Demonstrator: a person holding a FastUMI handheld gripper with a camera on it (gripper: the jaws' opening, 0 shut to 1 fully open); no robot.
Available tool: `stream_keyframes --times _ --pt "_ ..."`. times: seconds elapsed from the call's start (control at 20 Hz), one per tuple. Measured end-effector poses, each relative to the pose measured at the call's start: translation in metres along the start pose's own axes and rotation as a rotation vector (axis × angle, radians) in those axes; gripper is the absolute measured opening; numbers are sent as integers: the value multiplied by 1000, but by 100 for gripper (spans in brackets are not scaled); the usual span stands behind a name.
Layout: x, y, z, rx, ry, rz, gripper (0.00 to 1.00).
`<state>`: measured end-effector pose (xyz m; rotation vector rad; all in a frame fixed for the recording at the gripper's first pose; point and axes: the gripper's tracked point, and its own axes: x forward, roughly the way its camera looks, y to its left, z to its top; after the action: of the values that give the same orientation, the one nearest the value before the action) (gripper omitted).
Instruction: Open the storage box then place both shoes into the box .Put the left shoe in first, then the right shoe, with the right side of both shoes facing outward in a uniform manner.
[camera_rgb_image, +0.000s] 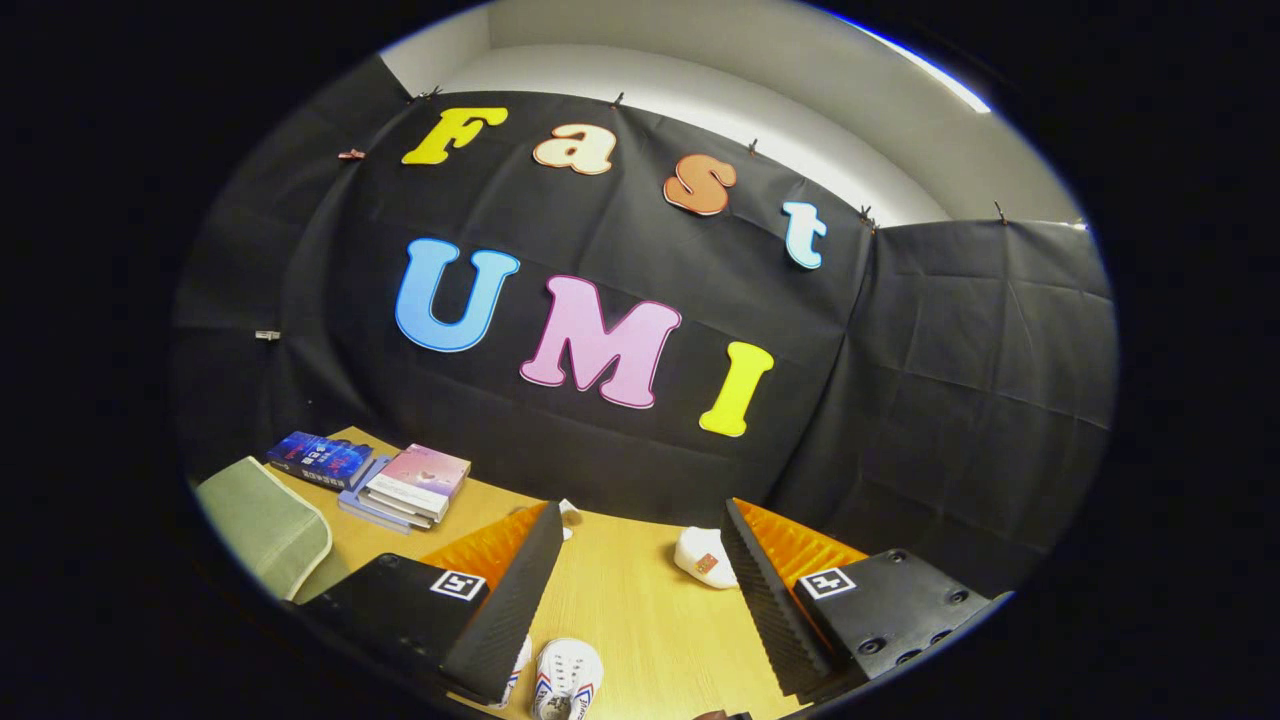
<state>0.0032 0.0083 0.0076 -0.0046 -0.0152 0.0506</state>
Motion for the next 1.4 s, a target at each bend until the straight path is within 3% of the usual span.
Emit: stream_keyframes --times 0.4,0.6,0.8,1.15,1.4 --pt "3 22 1 42 -6 64 97" --pt "5 48 -4 78 19 161 97" --pt "0 96 -5 151 36 347 97" --pt "-32 200 -23 339 135 769 98" --pt "-66 274 -45 623 295 1094 98"
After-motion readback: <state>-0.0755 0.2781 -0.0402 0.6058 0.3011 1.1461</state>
